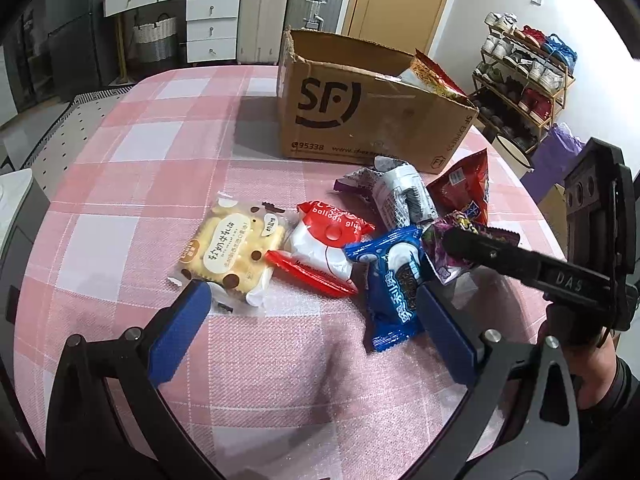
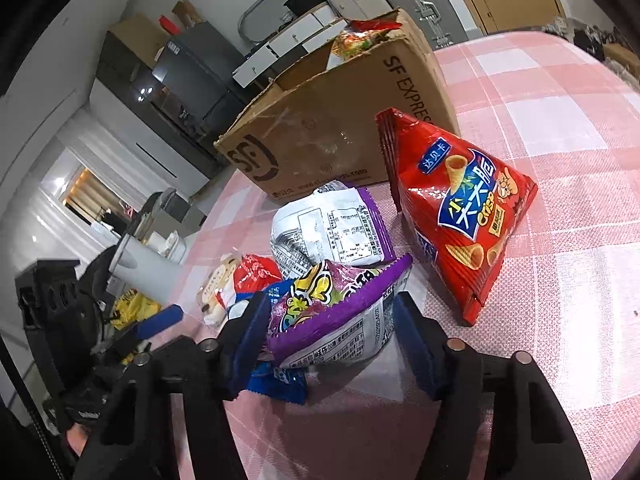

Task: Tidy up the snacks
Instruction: 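Close the right tool on the purple-white snack bag, then close the left tool on the cream bread pack while the right holds its bag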

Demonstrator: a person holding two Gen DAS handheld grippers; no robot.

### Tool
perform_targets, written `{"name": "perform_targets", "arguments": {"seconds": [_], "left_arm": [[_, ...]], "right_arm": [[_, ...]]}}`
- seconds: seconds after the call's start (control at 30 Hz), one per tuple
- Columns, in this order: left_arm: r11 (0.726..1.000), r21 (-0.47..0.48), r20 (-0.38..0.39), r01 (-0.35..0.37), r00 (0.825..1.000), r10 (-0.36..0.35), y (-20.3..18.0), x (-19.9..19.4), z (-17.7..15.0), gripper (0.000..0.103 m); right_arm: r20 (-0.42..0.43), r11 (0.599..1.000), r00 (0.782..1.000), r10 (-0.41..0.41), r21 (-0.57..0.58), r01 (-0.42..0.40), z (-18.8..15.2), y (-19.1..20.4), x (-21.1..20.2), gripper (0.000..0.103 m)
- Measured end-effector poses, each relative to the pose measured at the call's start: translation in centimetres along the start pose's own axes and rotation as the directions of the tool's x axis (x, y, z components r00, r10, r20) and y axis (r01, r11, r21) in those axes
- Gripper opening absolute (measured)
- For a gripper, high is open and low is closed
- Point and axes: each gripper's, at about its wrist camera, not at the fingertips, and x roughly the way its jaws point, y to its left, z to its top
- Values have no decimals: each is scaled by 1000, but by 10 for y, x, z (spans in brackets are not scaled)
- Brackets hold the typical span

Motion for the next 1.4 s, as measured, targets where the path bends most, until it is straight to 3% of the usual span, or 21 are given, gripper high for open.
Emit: {"name": "perform_targets", "arguments": {"seconds": [0.37, 0.67, 0.8, 0.97, 1.1, 1.2, 1.4], "left_arm": [[994, -75, 18, -85, 996, 87, 30, -24, -1, 102], [976, -144, -17, -166, 986, 165, 61, -28, -4, 102], [978, -111, -76, -178, 983, 170, 59, -14, 0, 102], [978, -40, -174, -206, 965, 196, 48, 15, -2, 102], [979, -17, -186, -202, 963, 195, 42, 26, 0, 102], [971, 33, -190, -238, 952, 240, 38, 38, 4, 102], [964, 91, -194, -251, 945, 265, 38, 56, 15, 102]], "right_arm": [[45, 998, 997, 55, -17, -54, -10, 2, -35, 54], [70, 994, 992, 105, -17, -104, -23, -2, -62, 54], [78, 993, 990, 116, -25, -114, -28, -4, -72, 54], [73, 992, 990, 119, -45, -116, -31, -1, -71, 54], [66, 991, 989, 130, -47, -128, -31, -1, -69, 54], [59, 990, 989, 136, -51, -133, -29, 1, -67, 54], [60, 991, 990, 128, -45, -125, -29, 0, -66, 54]]}}
